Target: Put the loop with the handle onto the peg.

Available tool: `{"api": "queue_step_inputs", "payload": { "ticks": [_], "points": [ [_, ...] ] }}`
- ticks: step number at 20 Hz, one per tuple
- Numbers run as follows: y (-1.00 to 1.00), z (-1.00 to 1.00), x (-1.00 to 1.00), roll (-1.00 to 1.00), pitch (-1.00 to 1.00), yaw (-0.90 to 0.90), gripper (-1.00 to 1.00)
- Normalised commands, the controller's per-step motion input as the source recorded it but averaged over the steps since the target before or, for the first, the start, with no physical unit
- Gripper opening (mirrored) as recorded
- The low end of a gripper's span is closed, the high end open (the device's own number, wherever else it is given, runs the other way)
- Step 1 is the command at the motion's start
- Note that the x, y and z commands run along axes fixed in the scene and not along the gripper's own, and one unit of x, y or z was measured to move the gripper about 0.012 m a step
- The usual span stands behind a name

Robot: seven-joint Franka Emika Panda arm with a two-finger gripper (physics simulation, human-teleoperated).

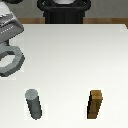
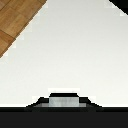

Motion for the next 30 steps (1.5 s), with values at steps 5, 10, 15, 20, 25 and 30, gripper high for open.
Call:
{"api": "queue_step_inputs", "payload": {
  "ticks": [5,10,15,20,25,30],
  "points": [
    [1.00,0.00,0.00,0.00,0.00,0.00,-1.00],
    [0.20,0.00,0.50,0.00,0.00,0.00,-1.00],
    [0.00,0.00,1.00,0.00,0.00,0.00,-1.00],
    [0.00,0.20,0.60,0.00,0.00,0.00,-1.00],
    [0.00,0.60,0.00,0.00,0.00,0.00,-1.00],
    [0.00,0.40,0.00,0.00,0.00,0.00,-1.00]
  ]
}}
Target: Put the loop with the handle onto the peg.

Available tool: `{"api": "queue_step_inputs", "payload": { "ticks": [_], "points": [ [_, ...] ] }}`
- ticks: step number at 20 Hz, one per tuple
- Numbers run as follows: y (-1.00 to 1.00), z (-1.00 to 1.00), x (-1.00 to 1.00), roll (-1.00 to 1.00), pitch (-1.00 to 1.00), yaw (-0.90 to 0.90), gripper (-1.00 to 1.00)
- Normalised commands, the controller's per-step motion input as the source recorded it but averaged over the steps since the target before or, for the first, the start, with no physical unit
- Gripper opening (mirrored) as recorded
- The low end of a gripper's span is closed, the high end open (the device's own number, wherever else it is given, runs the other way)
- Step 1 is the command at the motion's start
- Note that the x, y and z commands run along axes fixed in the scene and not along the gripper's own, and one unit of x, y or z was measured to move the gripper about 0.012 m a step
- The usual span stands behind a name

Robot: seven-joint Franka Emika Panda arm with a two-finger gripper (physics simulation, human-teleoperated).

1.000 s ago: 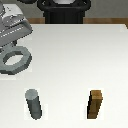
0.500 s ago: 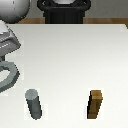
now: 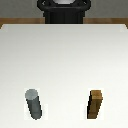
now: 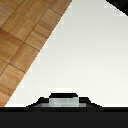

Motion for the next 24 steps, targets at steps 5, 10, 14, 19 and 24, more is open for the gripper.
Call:
{"api": "queue_step_inputs", "payload": {
  "ticks": [5,10,14,19,24],
  "points": [
    [0.00,0.00,0.00,0.00,0.00,0.03,-1.00],
    [0.00,0.00,0.00,0.00,0.00,0.45,-1.00],
    [0.00,0.00,0.00,0.00,0.00,0.75,-1.00],
    [0.00,0.00,0.20,0.00,0.00,0.42,-1.00],
    [0.00,0.00,1.00,0.00,0.00,0.00,-1.00]
  ]
}}
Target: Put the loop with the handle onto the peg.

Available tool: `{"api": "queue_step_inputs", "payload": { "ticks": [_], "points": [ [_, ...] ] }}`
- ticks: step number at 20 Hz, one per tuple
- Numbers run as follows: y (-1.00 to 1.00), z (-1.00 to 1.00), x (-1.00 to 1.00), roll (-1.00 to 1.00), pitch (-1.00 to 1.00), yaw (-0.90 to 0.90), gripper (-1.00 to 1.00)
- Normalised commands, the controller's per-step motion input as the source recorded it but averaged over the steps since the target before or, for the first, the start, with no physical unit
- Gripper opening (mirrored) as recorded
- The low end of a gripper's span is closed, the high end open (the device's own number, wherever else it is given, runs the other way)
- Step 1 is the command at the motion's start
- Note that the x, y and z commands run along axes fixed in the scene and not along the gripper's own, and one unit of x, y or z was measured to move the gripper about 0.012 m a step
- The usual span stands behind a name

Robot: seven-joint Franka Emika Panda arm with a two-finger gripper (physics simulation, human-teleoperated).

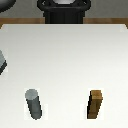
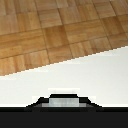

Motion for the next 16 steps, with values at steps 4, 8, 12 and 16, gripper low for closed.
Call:
{"api": "queue_step_inputs", "payload": {
  "ticks": [4,8,12,16],
  "points": [
    [0.75,0.00,0.00,0.00,0.00,0.00,-1.00],
    [1.00,0.00,0.00,0.00,0.00,0.00,-1.00],
    [0.50,0.00,0.00,0.00,0.00,0.00,-1.00],
    [0.00,0.00,0.00,0.00,0.00,0.00,-1.00]
  ]
}}
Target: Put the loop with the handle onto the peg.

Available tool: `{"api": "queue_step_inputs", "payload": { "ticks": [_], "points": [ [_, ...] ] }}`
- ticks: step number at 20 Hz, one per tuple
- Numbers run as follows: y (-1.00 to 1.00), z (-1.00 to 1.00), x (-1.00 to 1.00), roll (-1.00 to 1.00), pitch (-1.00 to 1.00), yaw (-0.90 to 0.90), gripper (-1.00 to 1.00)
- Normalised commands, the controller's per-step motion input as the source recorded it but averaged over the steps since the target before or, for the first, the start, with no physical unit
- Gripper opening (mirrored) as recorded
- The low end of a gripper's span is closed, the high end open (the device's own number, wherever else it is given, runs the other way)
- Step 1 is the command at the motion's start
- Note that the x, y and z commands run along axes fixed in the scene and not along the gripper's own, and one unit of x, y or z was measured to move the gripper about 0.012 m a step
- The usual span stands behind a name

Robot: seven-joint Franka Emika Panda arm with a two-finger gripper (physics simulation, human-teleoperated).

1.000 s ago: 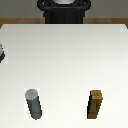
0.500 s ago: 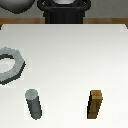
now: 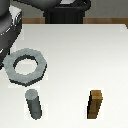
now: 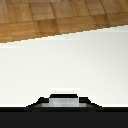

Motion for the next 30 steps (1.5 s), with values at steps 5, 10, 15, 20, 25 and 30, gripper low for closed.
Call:
{"api": "queue_step_inputs", "payload": {
  "ticks": [5,10,15,20,25,30],
  "points": [
    [0.00,0.00,0.40,0.00,0.00,0.00,-1.00],
    [0.00,0.00,1.00,0.00,0.00,0.00,-1.00],
    [0.00,0.00,0.20,0.00,0.00,0.00,-1.00],
    [0.00,0.00,0.40,0.00,0.00,0.00,-1.00],
    [0.00,-0.40,0.00,0.00,0.00,0.00,-1.00],
    [0.00,-0.60,0.00,0.00,0.00,0.00,-1.00]
  ]
}}
